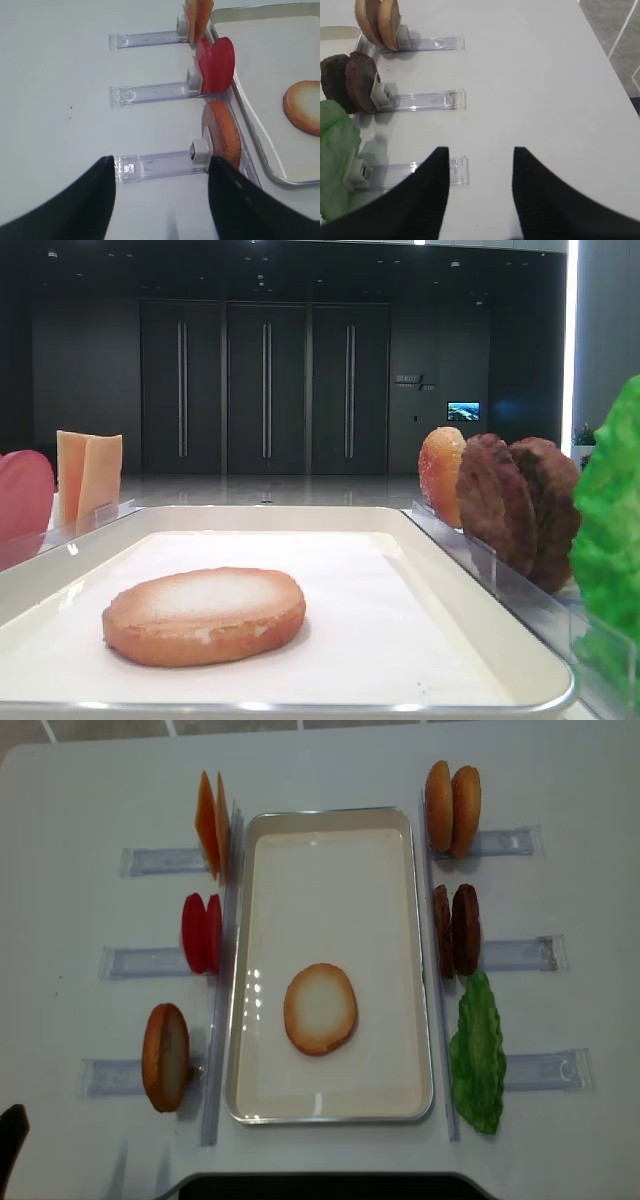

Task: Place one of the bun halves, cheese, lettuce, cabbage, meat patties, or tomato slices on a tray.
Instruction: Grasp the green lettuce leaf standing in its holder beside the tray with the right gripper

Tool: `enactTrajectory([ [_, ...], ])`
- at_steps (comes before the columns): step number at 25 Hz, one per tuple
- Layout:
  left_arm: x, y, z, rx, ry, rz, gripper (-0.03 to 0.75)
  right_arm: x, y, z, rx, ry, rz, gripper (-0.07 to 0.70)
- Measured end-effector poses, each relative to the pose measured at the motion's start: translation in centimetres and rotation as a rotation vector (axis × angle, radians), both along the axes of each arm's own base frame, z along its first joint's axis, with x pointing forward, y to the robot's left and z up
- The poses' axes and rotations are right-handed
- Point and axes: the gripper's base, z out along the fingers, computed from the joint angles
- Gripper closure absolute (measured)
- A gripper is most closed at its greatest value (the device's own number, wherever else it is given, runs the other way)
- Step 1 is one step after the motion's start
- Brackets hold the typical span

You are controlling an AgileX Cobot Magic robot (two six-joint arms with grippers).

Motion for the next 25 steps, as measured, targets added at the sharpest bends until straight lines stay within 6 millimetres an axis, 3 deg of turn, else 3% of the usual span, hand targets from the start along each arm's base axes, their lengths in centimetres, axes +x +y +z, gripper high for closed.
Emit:
enactTrajectory([
  [25,0.00,0.00,0.00,0.000,0.000,0.000,0.262,0.00,0.01,0.00,0.001,0.000,0.001,0.342],
])
